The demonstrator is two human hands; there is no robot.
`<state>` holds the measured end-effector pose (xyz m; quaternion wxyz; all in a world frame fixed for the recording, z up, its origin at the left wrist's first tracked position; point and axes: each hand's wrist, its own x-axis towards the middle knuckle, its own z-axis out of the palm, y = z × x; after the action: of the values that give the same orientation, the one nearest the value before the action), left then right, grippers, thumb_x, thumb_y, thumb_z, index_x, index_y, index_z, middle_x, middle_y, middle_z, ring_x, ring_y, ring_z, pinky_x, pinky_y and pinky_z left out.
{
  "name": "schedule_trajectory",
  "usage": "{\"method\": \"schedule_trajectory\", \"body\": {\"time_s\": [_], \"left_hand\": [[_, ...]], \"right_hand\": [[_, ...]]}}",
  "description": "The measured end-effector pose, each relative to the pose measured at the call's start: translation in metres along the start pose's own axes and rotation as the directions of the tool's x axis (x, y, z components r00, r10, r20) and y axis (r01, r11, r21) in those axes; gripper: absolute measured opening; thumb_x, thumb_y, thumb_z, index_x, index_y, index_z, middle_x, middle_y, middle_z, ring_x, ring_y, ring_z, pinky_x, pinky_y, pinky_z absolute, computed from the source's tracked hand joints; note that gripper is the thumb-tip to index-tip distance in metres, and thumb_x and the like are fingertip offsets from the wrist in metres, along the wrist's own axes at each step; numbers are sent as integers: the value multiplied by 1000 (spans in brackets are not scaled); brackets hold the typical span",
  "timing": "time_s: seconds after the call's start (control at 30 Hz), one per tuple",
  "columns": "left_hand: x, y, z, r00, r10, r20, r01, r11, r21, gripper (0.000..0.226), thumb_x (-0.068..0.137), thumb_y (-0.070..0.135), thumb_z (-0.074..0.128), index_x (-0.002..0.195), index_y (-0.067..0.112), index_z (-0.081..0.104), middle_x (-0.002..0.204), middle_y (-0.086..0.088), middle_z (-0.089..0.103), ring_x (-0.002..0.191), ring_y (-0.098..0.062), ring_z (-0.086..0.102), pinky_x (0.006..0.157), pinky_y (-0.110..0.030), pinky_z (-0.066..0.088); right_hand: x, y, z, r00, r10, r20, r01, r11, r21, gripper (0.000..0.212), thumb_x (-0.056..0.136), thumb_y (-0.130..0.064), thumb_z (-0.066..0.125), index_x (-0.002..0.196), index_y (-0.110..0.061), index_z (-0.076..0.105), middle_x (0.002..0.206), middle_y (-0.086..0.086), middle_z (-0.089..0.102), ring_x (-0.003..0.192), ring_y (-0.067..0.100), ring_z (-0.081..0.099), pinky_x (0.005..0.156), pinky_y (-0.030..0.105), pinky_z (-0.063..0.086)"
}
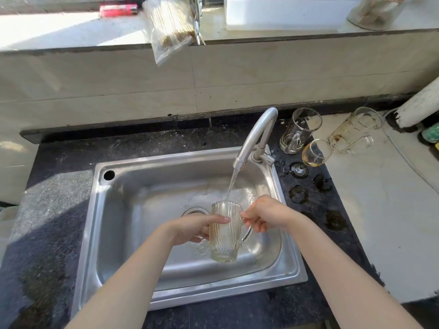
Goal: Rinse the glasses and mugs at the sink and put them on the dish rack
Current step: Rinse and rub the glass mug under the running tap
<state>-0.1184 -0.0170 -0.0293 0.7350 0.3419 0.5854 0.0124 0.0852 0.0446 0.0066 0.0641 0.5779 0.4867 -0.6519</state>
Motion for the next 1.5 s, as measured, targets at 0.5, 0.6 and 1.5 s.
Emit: {"method": "schedule_trajectory", "body": {"time_s": [0.5, 0.6, 1.5], "left_hand": [[9, 10, 11, 735, 461, -497, -429, 884, 185, 78, 57, 14, 88, 121, 29, 47, 121, 12, 58, 112, -8, 53, 92, -20, 40], [8, 14, 11, 704, 490, -514, -493, 858, 143, 78, 61, 7, 86, 124, 27, 46, 124, 10, 56, 115, -4, 51, 82, -2, 39], [-14, 31, 1, 727, 505, -466, -594, 802, -57, 43, 81, 22, 39, 107, 12, 72, 116, 1, 69, 118, -4, 55, 109, -29, 32]], "right_hand": [[-5, 15, 3, 915, -319, -245, 289, 946, -149, 12, 85, -20, 70, 81, -11, 64, 71, -1, 62, 69, 14, 59, 78, 35, 52], [-4, 12, 4, 861, -398, -315, 324, 909, -261, 9, 87, -24, 68, 81, -21, 62, 73, -8, 61, 71, 10, 59, 75, 30, 51], [-8, -13, -18, 922, -342, -184, 245, 880, -408, 27, 95, -23, 57, 90, 1, 66, 72, 3, 65, 59, 11, 58, 60, 27, 53]]}}
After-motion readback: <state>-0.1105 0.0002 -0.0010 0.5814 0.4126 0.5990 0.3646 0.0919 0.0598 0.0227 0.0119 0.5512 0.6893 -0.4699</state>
